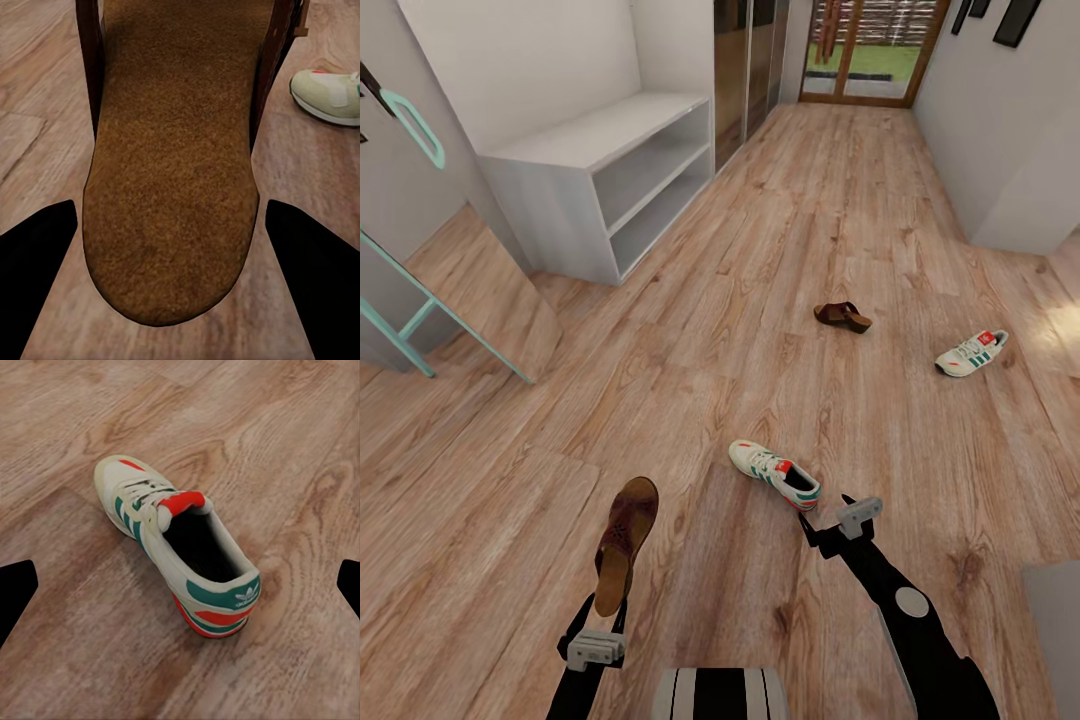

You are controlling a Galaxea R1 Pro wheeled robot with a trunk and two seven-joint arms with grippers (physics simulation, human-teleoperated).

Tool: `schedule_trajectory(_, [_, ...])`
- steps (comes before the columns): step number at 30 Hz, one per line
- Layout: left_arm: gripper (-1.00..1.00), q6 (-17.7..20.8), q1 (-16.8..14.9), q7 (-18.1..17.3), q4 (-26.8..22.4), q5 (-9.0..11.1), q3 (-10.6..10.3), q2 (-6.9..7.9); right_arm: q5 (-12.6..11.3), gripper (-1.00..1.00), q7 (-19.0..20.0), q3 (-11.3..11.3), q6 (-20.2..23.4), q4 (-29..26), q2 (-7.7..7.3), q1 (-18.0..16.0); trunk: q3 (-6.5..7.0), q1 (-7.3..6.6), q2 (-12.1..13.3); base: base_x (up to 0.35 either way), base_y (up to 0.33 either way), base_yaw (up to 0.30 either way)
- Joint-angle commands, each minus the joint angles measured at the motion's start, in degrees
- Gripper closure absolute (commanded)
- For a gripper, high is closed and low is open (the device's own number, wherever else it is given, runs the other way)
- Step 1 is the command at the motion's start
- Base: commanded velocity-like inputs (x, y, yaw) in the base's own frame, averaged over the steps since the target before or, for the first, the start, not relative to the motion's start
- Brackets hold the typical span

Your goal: Pick up the two gym shoes and the two sandals from the corridor floor and place them onto the hallstand (shoe rack) in the corridor, making sure they are on the rack and not on the floor. Arrange them so the two gym shoes are next to each other and the two sandals are next to each other.

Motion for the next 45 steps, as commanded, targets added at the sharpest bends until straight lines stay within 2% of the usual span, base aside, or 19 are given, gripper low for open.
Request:
schedule_trajectory(1, [1.0, 0.0, 0.0, -0.01, -0.01, 0.02, 0.03, -0.03, 0.0, -1.0, 0.0, -0.01, 0.02, -0.01, 0.02, -0.01, 0.0, 0.0, 0.0, 0.0, -0.008, 0.0])
schedule_trajectory(9, [1.0, 0.0, 0.01, 1.95, -0.03, 0.94, 0.03, -0.44, 0.01, -1.0, 0.0, 0.0, 0.0, 0.09, 0.53, 0.03, 0.01, 0.0, 0.0, 0.0, -0.128, 0.0])
schedule_trajectory(14, [1.0, 0.0, 0.02, 3.38, -0.04, 1.36, -0.03, -0.82, 0.02, -1.0, 0.0, 0.01, -0.05, 0.12, 1.34, 0.04, 0.01, 0.0, 0.0, 0.006, -0.251, 0.0])
schedule_trajectory(24, [1.0, 0.0, 0.07, 3.71, -0.04, 1.5, -0.17, -0.97, 0.02, -1.0, 0.0, -0.03, -0.07, 0.12, 1.7, 0.04, 0.01, 0.0, 0.0, 0.07, -0.203, 0.0])
schedule_trajectory(45, [1.0, 0.0, 0.05, 4.03, -0.04, 1.95, -0.07, -1.49, 0.02, -1.0, 0.0, -0.06, -0.07, 0.14, 1.79, 0.05, 0.01, 0.0, 0.0, 0.04, -0.034, 0.0])
